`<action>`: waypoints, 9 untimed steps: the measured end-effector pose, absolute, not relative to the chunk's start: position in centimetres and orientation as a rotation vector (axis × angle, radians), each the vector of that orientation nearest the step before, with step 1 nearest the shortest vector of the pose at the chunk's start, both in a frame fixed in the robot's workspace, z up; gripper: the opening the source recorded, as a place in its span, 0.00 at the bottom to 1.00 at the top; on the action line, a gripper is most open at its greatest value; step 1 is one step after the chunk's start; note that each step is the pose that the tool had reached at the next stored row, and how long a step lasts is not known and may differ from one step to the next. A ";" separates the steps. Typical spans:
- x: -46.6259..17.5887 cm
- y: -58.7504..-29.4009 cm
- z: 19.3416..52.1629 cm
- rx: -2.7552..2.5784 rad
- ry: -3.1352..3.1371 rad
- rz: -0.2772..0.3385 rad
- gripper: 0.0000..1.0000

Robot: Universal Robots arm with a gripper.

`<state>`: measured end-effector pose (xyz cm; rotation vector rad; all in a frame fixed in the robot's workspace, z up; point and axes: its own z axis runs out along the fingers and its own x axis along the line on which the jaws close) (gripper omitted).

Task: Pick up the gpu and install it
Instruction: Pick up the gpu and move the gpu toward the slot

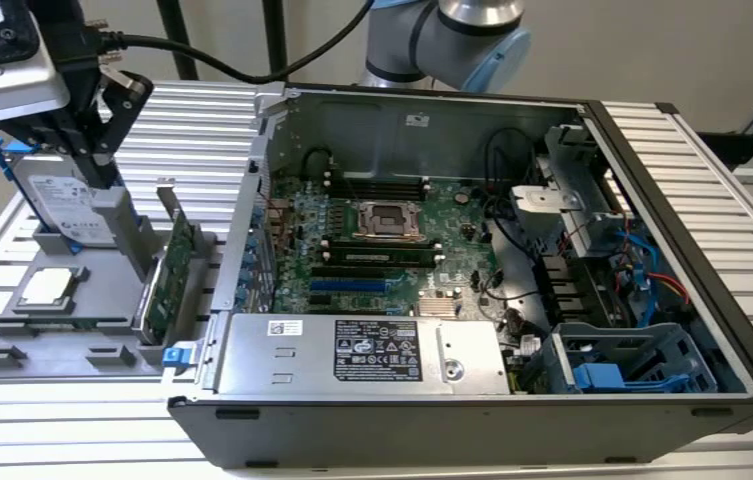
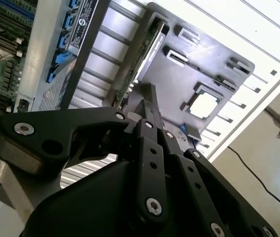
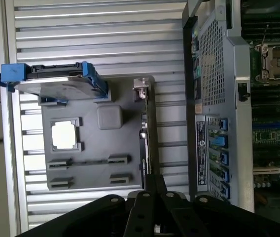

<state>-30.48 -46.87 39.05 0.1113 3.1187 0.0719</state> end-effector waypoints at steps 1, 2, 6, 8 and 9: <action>-30.5 -47.0 39.0 0.111 3.119 0.072 0.00; -30.5 -47.1 39.0 0.111 3.119 0.072 0.00; -30.5 -47.3 39.0 0.112 3.119 0.072 0.00; -30.5 -47.4 39.0 0.111 3.119 0.072 0.00; -30.5 -47.4 39.0 0.111 3.119 0.072 0.00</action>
